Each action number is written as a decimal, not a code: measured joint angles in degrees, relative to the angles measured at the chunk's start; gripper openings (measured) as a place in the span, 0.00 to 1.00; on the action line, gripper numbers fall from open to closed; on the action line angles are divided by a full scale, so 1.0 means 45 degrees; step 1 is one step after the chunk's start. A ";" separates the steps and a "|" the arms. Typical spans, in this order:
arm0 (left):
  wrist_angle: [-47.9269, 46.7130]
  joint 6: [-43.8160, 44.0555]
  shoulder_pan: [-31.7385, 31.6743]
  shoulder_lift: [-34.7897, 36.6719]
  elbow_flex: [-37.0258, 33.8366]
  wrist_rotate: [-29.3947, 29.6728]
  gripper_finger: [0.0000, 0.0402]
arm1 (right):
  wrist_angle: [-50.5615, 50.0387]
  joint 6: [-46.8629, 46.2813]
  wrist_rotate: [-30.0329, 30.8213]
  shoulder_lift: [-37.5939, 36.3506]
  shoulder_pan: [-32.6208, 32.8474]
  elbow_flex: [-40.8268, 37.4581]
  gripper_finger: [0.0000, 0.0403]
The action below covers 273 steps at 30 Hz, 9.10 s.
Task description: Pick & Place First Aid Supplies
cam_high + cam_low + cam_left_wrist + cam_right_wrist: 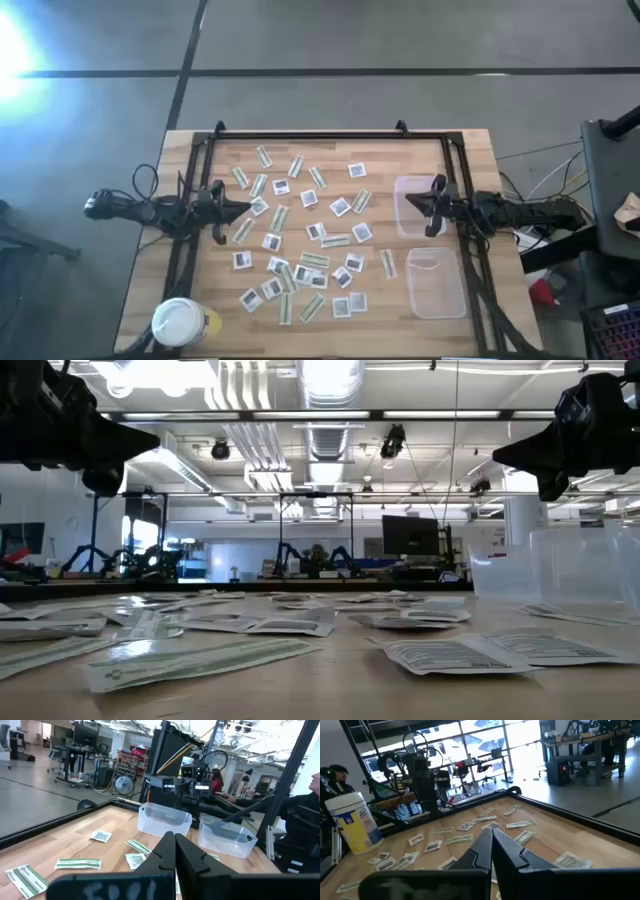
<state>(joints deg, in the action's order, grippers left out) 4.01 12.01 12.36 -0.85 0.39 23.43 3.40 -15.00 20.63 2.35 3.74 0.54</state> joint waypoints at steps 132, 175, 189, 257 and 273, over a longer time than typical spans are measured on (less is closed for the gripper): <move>0.1211 -0.3005 -0.0063 -0.0324 0.0595 0.2640 0.34 | 0.0000 0.0000 0.0000 0.0000 -0.0002 0.0001 0.02; -1.2600 0.7736 -0.2919 -0.7517 0.9834 0.0923 0.34 | 0.0602 0.2016 0.0075 0.0000 -0.0002 0.0000 0.02; -1.3344 1.1007 -0.2914 -1.0978 1.0498 -0.3342 0.34 | 0.0661 0.2411 0.0080 0.0000 0.0002 0.0000 0.02; -1.1512 2.2120 0.4289 -1.5730 0.7613 -0.4232 0.34 | 0.1208 0.3370 0.0090 0.0034 0.0002 0.0000 0.02; -1.0015 2.2350 0.4294 -1.5434 0.6435 -0.4097 0.34 | 0.1211 0.3334 0.0090 0.0037 0.0002 0.0000 0.02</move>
<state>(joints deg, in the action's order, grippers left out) -41.06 112.58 31.68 -70.30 29.35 4.99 8.85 0.00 21.04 2.52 3.75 0.54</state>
